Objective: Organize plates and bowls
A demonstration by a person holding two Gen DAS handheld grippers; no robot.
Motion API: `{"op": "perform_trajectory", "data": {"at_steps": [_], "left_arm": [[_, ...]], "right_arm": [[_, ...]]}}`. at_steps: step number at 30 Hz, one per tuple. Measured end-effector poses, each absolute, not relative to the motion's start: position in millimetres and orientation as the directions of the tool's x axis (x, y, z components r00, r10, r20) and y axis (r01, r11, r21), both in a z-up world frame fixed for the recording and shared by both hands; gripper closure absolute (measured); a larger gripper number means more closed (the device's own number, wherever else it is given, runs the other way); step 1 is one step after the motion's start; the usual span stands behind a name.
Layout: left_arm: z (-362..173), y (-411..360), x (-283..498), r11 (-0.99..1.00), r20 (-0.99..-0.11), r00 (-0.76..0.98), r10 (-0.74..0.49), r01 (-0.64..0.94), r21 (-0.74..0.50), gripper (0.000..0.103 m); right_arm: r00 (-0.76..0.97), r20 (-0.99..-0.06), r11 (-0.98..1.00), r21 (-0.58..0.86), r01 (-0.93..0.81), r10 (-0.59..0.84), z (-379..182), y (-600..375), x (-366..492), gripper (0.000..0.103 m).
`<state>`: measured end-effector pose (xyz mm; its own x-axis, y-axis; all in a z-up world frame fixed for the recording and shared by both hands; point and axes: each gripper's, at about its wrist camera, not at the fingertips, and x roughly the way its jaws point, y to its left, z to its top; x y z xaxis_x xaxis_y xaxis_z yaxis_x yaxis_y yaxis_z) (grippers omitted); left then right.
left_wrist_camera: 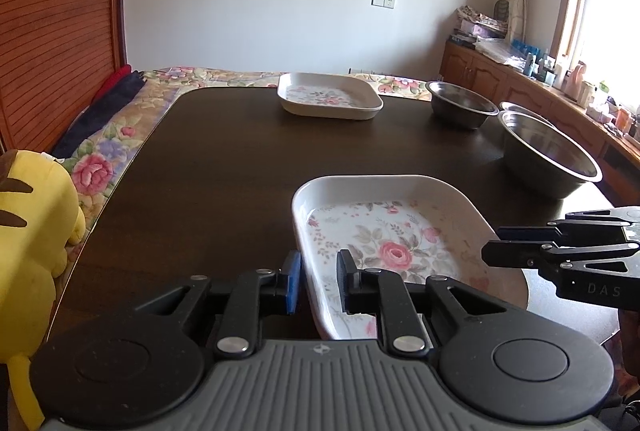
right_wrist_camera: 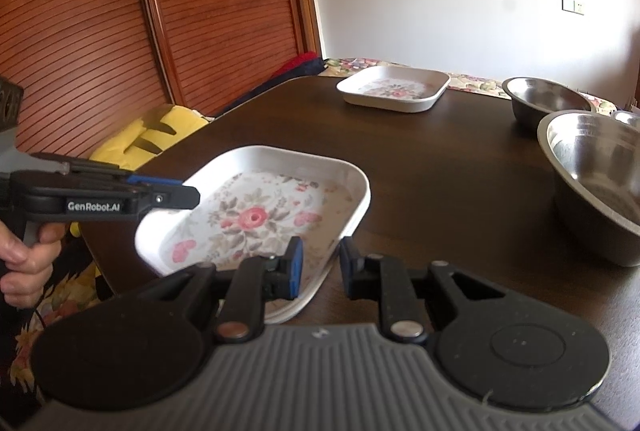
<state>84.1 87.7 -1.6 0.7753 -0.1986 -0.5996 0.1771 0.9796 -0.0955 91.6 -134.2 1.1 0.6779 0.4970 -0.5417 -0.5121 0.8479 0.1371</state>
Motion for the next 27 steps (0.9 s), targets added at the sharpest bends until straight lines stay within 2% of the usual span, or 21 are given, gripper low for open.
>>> {"op": "perform_trajectory", "data": {"at_steps": [10, 13, 16, 20, 24, 26, 27], "left_arm": [[-0.9, 87.3, 82.9, 0.98, -0.592, 0.782, -0.197, 0.177, -0.093, 0.083], [0.3, 87.6, 83.3, 0.98, -0.588, 0.784, -0.198, 0.176, -0.096, 0.077], [1.0, 88.2, 83.3, 0.981, -0.585, 0.788, -0.193, 0.172, -0.092, 0.068], [4.6, 87.3, 85.1, 0.983, -0.576, 0.797, -0.184, 0.167, -0.082, 0.049], [9.2, 87.0, 87.3, 0.984, -0.555, 0.813, -0.174, 0.161, -0.072, 0.025], [11.4, 86.8, 89.6, 0.986, -0.549, 0.82, -0.163, 0.155, -0.062, 0.018], [12.4, 86.6, 90.9, 0.987, -0.547, 0.822, -0.159, 0.152, -0.059, 0.013]], "right_arm": [[0.697, -0.516, 0.852, 0.138, -0.506, 0.498, 6.8, -137.9, 90.4, 0.081], [0.702, -0.511, 0.854, 0.14, -0.501, 0.496, 7.5, -139.4, 90.1, 0.081], [0.706, -0.508, 0.857, 0.147, -0.493, 0.493, 8.2, -141.4, 91.9, 0.081], [0.717, -0.501, 0.865, 0.15, -0.48, 0.485, 10.7, -145.6, 95.0, 0.079], [0.735, -0.487, 0.874, 0.149, -0.463, 0.472, 14.5, -150.2, 99.5, 0.064], [0.743, -0.482, 0.879, 0.145, -0.454, 0.464, 16.3, -152.7, 102.4, 0.059], [0.748, -0.48, 0.882, 0.143, -0.449, 0.458, 17.1, -153.7, 103.8, 0.052]]}}
